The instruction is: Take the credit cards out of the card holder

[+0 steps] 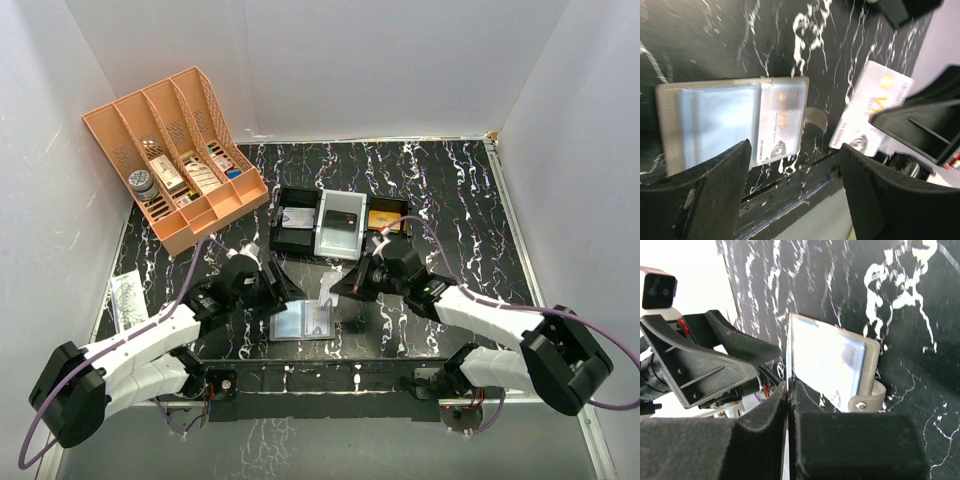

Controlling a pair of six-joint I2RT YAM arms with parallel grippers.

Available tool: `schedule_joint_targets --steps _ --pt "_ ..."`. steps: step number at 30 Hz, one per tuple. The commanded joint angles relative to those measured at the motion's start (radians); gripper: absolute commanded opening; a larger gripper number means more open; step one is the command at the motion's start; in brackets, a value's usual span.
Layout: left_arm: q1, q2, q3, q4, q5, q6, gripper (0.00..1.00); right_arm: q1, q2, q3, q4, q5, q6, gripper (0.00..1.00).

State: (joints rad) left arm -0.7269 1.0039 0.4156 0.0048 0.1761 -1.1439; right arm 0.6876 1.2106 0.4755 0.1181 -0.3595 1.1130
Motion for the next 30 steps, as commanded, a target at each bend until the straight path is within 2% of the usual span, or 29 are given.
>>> schedule_joint_targets --steps 1,5,11,14,19,22,25,30 --pt "0.027 -0.106 0.131 -0.326 -0.259 0.075 0.75 -0.031 -0.107 0.096 -0.027 0.083 -0.105 0.00" --pt "0.062 -0.187 0.217 -0.472 -0.413 0.182 0.97 -0.033 -0.123 0.205 -0.063 0.165 -0.284 0.00" --pt "0.132 -0.087 0.386 -0.621 -0.536 0.357 0.99 -0.032 -0.036 0.434 -0.086 0.187 -0.648 0.00" --pt "0.239 -0.029 0.441 -0.606 -0.457 0.467 0.99 -0.025 0.050 0.539 -0.135 0.268 -0.751 0.00" --pt "0.513 0.011 0.472 -0.527 -0.265 0.619 0.99 -0.006 0.216 0.717 -0.231 0.287 -0.928 0.00" --pt "0.684 0.047 0.490 -0.525 -0.126 0.670 0.99 0.000 0.258 0.740 -0.147 0.252 -0.996 0.00" --pt "0.715 0.028 0.441 -0.468 -0.077 0.714 0.99 0.012 0.306 0.767 -0.111 0.254 -1.105 0.00" --pt "0.715 -0.018 0.376 -0.441 -0.114 0.775 0.99 0.023 0.467 0.924 -0.238 0.292 -1.250 0.00"
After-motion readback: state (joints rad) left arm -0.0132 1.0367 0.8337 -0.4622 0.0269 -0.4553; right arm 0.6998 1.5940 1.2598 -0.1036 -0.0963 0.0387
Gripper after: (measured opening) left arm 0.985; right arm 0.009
